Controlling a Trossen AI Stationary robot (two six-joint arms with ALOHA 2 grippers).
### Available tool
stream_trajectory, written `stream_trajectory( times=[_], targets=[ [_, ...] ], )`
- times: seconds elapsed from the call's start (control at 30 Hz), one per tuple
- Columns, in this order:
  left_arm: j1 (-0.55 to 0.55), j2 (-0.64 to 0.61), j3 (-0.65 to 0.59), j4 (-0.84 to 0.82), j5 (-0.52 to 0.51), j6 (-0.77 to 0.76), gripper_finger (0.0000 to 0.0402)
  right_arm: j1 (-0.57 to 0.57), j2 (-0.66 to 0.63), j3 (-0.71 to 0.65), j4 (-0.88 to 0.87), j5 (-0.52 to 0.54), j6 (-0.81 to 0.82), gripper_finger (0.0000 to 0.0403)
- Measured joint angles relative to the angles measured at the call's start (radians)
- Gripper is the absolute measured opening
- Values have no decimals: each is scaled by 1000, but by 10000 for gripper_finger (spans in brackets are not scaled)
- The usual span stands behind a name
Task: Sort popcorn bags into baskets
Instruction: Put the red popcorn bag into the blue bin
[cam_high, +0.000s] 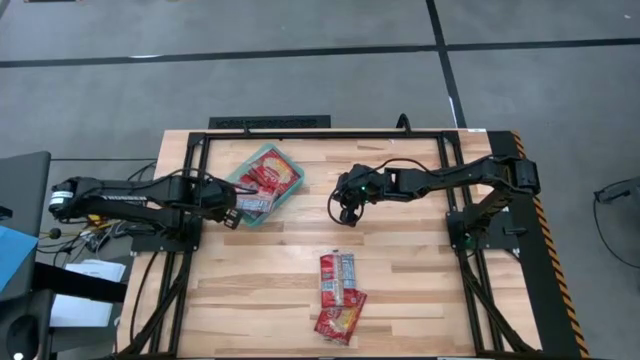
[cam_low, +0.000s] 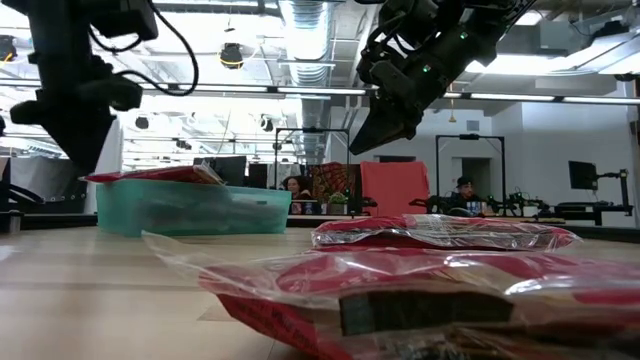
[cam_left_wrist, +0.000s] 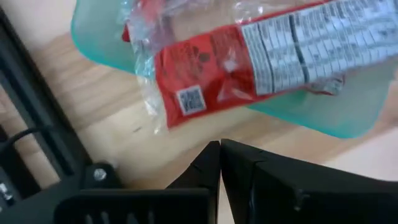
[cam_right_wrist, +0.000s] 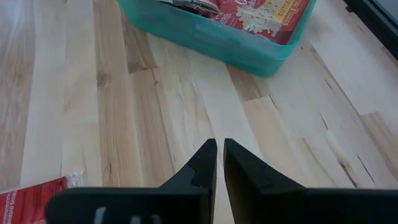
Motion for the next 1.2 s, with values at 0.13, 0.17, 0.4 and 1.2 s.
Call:
stream_trajectory(
  times=[0.13, 0.17, 0.4, 1.2],
  targets=[
    [15, 8, -27, 36, -55, -19, 0, 0, 0, 0, -4, 0, 0, 56],
    [19, 11, -27, 42, -81, -27, 0, 0, 0, 0, -4, 0, 0, 56],
    [73, 11, -27, 69, -240, 1, 0, 0, 0, 0, 0, 0, -3, 56],
    [47, 115, 49, 190, 6, 71, 0, 16, 72, 0, 204, -56, 5, 56]
  ],
)
